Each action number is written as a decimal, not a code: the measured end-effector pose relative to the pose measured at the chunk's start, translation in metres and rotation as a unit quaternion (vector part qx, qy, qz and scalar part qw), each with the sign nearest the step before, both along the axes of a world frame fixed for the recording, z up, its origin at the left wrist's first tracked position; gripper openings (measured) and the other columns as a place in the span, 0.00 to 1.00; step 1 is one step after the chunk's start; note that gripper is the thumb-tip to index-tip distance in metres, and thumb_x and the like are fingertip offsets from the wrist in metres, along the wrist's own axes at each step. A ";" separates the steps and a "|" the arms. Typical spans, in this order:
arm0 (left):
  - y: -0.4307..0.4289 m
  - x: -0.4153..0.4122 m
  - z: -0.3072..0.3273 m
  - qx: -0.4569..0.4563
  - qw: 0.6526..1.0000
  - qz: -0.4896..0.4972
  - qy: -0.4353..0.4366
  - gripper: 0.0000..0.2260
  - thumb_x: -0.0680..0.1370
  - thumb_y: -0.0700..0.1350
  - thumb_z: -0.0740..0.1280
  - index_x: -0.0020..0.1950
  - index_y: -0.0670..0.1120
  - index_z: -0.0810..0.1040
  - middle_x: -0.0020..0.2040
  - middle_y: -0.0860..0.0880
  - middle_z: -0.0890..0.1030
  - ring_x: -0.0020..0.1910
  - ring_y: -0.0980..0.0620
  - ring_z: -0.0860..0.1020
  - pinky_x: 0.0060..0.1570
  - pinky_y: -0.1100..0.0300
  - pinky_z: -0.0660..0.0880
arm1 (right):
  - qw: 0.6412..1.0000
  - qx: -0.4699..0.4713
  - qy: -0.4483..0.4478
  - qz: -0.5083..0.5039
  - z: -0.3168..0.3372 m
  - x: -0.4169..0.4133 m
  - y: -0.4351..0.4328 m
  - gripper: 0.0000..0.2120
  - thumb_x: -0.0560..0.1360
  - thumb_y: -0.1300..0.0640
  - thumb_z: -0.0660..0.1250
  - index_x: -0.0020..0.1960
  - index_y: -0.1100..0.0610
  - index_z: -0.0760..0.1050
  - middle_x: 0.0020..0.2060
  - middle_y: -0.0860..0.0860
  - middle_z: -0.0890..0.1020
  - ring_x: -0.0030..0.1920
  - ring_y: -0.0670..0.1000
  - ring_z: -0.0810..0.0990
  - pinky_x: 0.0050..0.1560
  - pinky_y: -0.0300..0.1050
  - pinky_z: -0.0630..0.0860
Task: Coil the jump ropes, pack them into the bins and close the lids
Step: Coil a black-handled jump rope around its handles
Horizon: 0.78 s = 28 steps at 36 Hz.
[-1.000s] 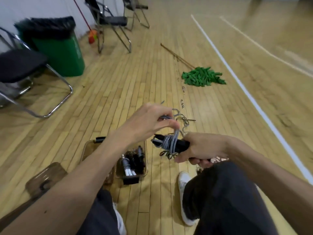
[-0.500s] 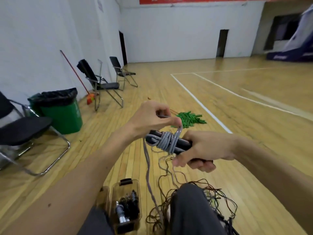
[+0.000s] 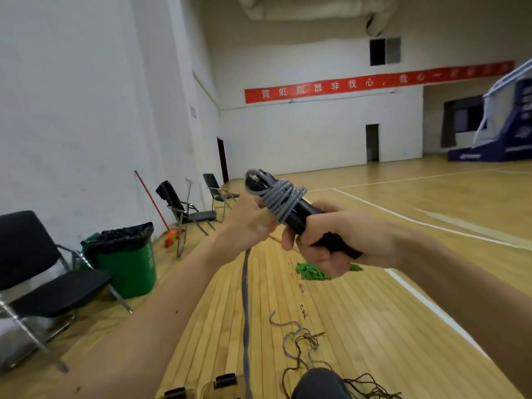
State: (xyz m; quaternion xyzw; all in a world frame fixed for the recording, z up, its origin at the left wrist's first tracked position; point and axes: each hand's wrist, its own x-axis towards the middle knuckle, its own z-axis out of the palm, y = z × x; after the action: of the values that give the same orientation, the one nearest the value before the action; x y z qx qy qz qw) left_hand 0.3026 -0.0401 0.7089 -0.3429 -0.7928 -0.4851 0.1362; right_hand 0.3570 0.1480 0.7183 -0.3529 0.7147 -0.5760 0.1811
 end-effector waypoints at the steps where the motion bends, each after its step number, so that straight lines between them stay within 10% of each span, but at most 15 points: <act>1: 0.000 0.007 0.005 0.014 1.000 0.006 -0.001 0.11 0.82 0.36 0.62 0.39 0.40 0.74 0.25 0.53 0.73 0.24 0.58 0.67 0.28 0.63 0.63 | 1.000 -0.013 0.006 -0.003 0.003 0.005 -0.001 0.09 0.69 0.62 0.61 0.48 0.63 0.73 0.27 0.53 0.66 0.24 0.49 0.61 0.24 0.37 0.60; 10: -0.001 0.045 0.041 -0.009 1.000 0.001 0.021 0.19 0.81 0.56 0.58 0.40 0.44 0.75 0.24 0.55 0.67 0.23 0.57 0.61 0.24 0.64 0.58 | 0.990 -0.095 0.052 -0.092 0.040 0.025 -0.003 0.03 0.80 0.67 0.59 0.51 0.61 0.70 0.30 0.51 0.68 0.26 0.48 0.64 0.26 0.39 0.62; 28: -0.011 0.088 0.071 -0.276 0.942 0.130 0.141 0.07 0.83 0.50 0.63 0.45 0.54 0.76 0.33 0.57 0.74 0.30 0.61 0.71 0.35 0.65 0.66 | 0.962 -0.013 0.162 -0.219 0.049 0.024 0.001 0.11 0.80 0.60 0.68 0.57 0.66 0.75 0.34 0.54 0.79 0.30 0.50 0.74 0.31 0.43 0.73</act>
State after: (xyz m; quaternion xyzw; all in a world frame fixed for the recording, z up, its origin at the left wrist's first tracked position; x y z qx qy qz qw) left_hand 0.3911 -0.0509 0.7797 -0.3260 -0.9058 -0.1722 0.2090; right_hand 0.3812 0.1492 0.7675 -0.2785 0.7866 -0.5462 -0.0729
